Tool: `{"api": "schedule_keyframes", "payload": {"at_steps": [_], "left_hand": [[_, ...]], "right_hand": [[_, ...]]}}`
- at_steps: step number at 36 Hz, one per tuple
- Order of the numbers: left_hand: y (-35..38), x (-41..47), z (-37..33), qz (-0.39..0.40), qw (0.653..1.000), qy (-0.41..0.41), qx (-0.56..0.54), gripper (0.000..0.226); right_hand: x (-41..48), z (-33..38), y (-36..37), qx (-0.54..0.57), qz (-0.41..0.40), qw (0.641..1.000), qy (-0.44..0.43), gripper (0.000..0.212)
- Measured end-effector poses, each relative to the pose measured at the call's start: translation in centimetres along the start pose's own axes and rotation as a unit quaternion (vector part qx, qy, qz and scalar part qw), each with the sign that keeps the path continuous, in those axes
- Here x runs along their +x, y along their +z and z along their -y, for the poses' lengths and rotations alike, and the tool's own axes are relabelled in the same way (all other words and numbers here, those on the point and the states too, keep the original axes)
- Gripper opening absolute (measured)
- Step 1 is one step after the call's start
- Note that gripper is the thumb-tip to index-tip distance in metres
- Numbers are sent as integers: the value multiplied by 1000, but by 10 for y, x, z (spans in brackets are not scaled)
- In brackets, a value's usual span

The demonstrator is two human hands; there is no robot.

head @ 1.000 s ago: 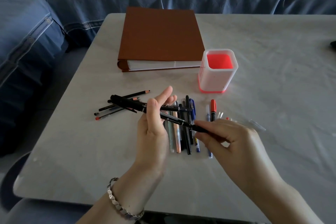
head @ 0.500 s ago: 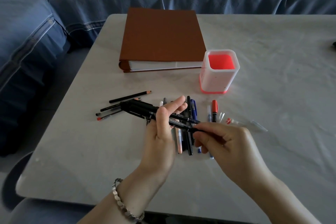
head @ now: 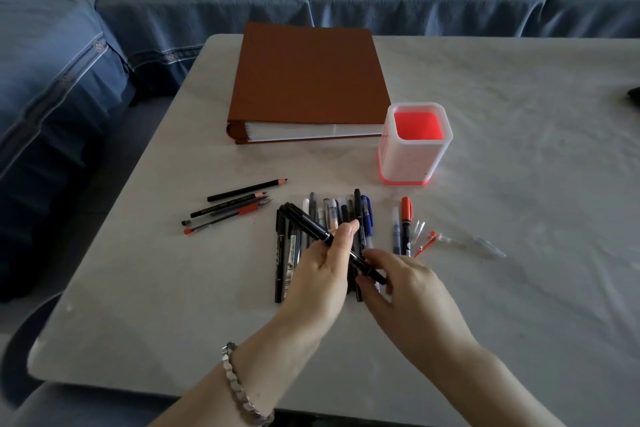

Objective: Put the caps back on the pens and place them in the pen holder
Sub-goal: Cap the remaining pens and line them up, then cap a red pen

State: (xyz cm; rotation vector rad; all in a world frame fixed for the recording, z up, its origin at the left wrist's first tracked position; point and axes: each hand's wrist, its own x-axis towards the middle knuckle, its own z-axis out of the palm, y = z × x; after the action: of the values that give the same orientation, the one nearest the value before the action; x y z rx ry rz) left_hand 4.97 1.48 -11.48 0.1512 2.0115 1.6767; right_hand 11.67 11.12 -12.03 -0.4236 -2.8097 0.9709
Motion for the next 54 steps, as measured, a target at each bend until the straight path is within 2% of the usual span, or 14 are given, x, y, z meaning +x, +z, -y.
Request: {"api": "schedule_keyframes", "payload": {"at_steps": [6,7,9,10,13,16,18,22,25,36,42,46,50,54], "left_hand": [[-6,0,-1,49,998,-12,41,30],[-8,-1,-5,55,997,-12,46,33],[-13,0,-7,65,997,-12,38,10],[-17,2,-7,60,997,2,39,17],[-37,5,-5,-2,997,42,69,30],[-63,15,4,-79,973,105,189,25],[-82,25,16,-125,954,109,250,25],[-113,43,38,-215,929,72,292,29],[-128,52,52,-253,889,82,374,30],[-128,66,60,-205,818,61,534,14],[-102,55,49,-194,829,114,512,10],[-78,38,27,-123,886,152,420,11],[-62,26,16,-74,931,152,324,10],[-54,20,15,-43,955,147,254,11]], "right_hand": [[2,-2,10,-51,15,998,-29,18],[3,-2,9,-46,23,999,-18,18],[6,-6,7,-14,56,997,45,23],[8,-9,7,19,66,994,84,26],[13,-18,1,119,57,971,197,28],[20,-25,-2,131,62,960,238,28],[25,-27,-1,115,86,957,252,30],[31,-23,5,69,111,961,244,40],[30,-20,5,30,106,967,228,43],[14,-34,-9,-56,74,978,187,18],[19,-64,-18,-55,-9,985,166,18],[30,-82,-22,-99,-18,987,122,27],[39,-92,-21,-146,29,986,80,21],[39,-98,-16,-156,36,986,40,16]]}}
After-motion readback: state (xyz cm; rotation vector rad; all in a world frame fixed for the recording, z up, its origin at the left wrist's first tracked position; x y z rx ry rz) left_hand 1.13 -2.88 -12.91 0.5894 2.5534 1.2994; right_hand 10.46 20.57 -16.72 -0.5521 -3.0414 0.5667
